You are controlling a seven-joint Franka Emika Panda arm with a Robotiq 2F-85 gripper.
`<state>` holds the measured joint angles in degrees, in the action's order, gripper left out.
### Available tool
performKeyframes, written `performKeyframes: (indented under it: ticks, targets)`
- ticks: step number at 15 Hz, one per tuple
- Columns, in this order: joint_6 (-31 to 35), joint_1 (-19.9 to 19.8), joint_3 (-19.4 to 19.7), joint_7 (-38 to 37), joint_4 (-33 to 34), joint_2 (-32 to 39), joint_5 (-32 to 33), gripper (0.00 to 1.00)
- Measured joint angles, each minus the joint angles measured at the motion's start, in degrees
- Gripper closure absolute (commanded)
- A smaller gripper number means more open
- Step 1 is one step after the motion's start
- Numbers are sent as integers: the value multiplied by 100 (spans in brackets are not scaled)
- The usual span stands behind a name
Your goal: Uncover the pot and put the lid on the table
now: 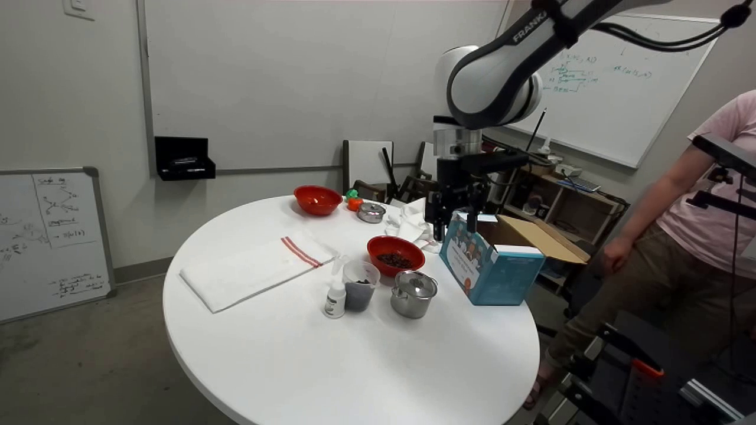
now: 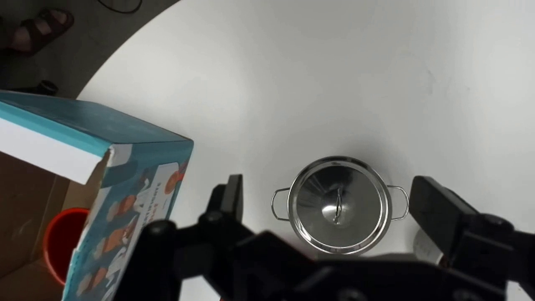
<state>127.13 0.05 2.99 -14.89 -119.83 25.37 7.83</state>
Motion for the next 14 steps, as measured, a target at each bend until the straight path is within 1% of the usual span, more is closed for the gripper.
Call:
performKeyframes:
  ticks: [3,6,11,14]
  targets:
    - [-10,-41,2,112,455,584,-12,0]
    - [-45,-88,2,299,885,1019,-90,0]
    - [-236,-129,-5,378,1528,1539,-258,0]
    - [-288,-142,-37,505,1781,1749,-452,0]
